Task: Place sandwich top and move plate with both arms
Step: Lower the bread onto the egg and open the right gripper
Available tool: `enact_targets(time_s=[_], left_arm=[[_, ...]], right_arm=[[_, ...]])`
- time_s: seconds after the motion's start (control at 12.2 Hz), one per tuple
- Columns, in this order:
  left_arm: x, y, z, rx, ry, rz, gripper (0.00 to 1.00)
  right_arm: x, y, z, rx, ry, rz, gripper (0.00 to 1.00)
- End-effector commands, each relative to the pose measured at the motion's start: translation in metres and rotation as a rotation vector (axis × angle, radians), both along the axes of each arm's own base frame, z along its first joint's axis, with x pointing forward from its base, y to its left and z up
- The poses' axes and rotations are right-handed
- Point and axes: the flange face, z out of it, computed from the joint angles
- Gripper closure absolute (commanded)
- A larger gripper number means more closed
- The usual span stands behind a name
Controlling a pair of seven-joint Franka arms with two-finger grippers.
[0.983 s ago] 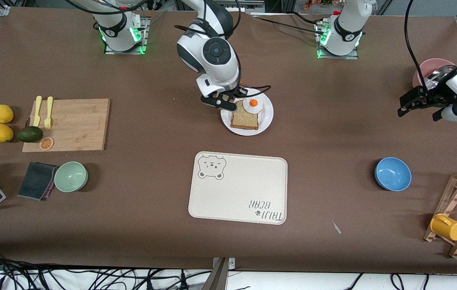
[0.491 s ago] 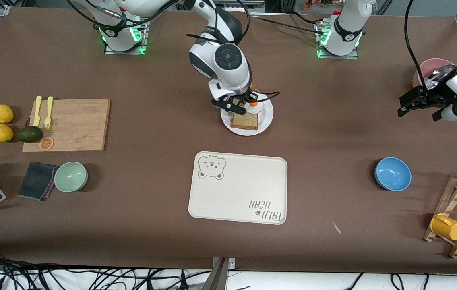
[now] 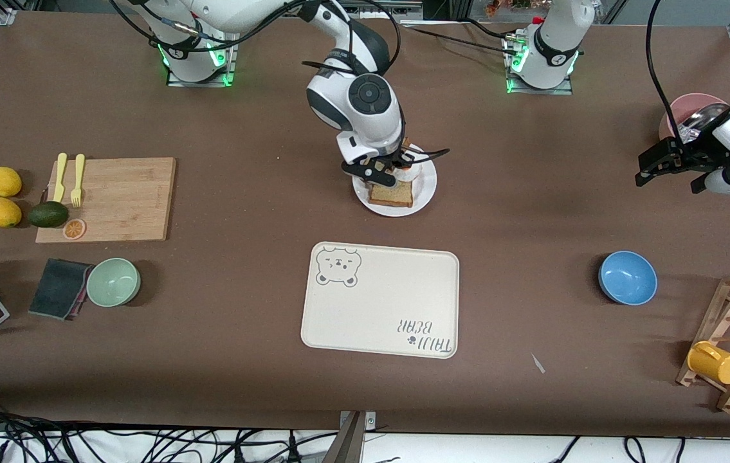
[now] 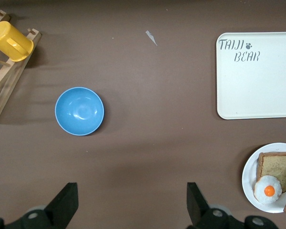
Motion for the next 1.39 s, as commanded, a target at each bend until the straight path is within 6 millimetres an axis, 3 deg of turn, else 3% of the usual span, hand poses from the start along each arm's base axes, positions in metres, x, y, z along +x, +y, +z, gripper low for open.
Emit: enact_targets(time_s=[0.0,0.08,0.16,0.25,0.57,0.82,0.98,1.15,1.31], left_arm=[[0.002,0.000,0.007,0.019,0.004,0.005,0.00],[0.002,0.000,0.006,0.019,0.005,0.005,0.00],[0.002,0.000,0.006,0.019,0.005,0.005,0.00],[0.002,0.000,0.006,0.019,0.005,0.005,0.00],[0.002,0.000,0.006,0.019,0.005,0.005,0.00],[0.002,0.000,0.006,0.017,0.006,0.005,0.00],[0.002,0.000,0.006,0.017,0.007,0.002,0.00],[0.002,0.000,0.004,0.019,0.009,-0.009,0.00],[0.002,-0.001,0.000,0.020,0.015,-0.056,0.00]], right_arm=[[0.001,0.002,-0.018,-0.024,-0.012,0.003,0.96],[0.003,0.002,-0.020,-0.025,-0.010,-0.001,0.85],[0.007,0.001,-0.018,-0.020,-0.011,-0.011,0.37],[0.012,0.003,-0.012,-0.015,-0.023,-0.012,0.01],[0.026,0.007,0.017,-0.004,-0.044,-0.011,0.00],[0.065,-0.016,0.059,-0.056,-0.027,-0.005,0.00],[0.107,-0.053,0.085,-0.058,-0.027,0.006,0.00],[0.136,-0.094,0.101,-0.071,-0.026,0.056,0.00],[0.165,-0.146,0.120,-0.081,-0.022,0.135,0.00]])
